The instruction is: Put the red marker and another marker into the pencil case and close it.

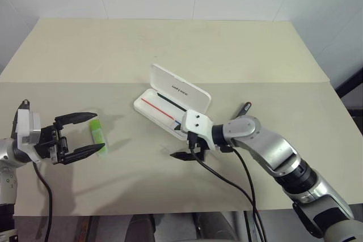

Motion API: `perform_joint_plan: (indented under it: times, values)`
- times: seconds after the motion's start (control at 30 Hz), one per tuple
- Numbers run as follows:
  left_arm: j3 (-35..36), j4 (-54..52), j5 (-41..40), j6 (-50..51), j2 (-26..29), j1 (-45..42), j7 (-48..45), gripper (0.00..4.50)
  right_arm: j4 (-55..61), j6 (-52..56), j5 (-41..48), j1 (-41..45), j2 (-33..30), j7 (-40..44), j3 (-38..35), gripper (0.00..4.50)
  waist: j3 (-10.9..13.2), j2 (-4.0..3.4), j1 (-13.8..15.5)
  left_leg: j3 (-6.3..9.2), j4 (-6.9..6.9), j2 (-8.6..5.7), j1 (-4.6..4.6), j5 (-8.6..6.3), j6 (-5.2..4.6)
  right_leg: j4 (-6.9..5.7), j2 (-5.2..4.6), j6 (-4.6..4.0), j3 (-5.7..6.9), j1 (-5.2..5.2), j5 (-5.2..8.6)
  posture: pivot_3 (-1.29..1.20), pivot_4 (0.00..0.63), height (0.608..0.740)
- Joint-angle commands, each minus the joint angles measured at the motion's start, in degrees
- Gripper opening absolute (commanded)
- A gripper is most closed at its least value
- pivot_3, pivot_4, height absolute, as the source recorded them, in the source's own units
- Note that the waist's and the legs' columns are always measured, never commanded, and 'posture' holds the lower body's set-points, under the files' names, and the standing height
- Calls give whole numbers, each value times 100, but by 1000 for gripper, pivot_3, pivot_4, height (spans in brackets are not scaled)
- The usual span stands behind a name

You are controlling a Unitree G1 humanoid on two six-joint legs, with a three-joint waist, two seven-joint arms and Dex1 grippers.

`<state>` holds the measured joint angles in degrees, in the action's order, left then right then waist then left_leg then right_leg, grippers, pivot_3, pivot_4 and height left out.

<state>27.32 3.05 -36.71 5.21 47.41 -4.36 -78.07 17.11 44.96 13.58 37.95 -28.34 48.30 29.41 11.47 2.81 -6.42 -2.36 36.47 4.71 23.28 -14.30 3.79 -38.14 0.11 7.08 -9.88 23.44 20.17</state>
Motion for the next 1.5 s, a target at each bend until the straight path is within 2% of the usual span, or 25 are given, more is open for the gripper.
perform_joint_plan:
  times: [0.03, 0.37, 0.4, 0.53, 0.73, 0.83, 1.1, 1.23, 1.5]
  values:
    - [263, -233, -182, 29, 27, 116, 69, 4500, -132, -196, -207, 138, 112, -11, 80, 4466, 0, 0, -9, 0, -1, 0, 0, 0, 0, 1, 0, 0, 0, 0, 0, 0, 150, 740]
    - [366, -366, -202, 75, 44, 209, 146, 4500, -355, -222, -507, 216, 196, 157, 243, 4466, 0, 0, -14, 0, -16, 0, 0, 0, 0, 11, 0, -2, 2, 2, 1, 0, 150, 740]
    - [362, -369, -202, 77, 44, 203, 152, 4500, -400, -210, -541, 237, 221, 158, 259, 4291, 0, 0, -17, 0, -16, 0, 0, 0, 0, 11, 0, -2, 2, 2, 1, 0, 150, 740]
    - [342, -378, -196, 80, 33, 178, 174, 4500, -510, -178, -620, 292, 282, 179, 278, 3192, 0, 0, -20, 0, -17, 1, 0, 0, 0, 11, 1, -3, 2, 3, 2, 0, 150, 740]
    - [324, -397, -195, 79, 17, 154, 228, 4500, -642, -201, -701, 393, 323, 182, 218, 950, 0, 0, -24, 0, -24, 1, 0, 0, 0, 15, 1, -4, 4, 4, 2, 0, 150, 740]
    - [302, -380, -184, 64, 9, 127, 248, 4500, -687, -218, -726, 422, 357, 155, 148, 15, -2, 3, -58, 0, -25, 1, -1, 0, 0, 15, 1, -5, 4, 4, 3, 0, 150, 740]
    - [179, -328, -148, 15, -69, -13, 269, 4500, -274, -891, -467, 210, 95, 592, -214, 15, -3, 5, -131, 3, -29, 0, 0, 2, 5, 18, 0, -5, 5, 2, 1, 0, 150, 740]
    - [152, -303, -161, 4, -95, -29, 244, 4500, 225, -1169, -390, -93, -560, 1108, -293, 15, -3, 5, -126, 9, -37, 1, 3, 0, 6, 28, -2, -6, 13, 3, 2, 0, 150, 740]
    - [102, -215, -231, 64, -112, -120, 76, 4500, 464, -1738, -870, -442, -1665, 1649, -157, 15, -3, 5, -134, 9, -27, -1, -1, 0, 6, 22, -2, -6, 13, -3, 2, 0, 150, 740]
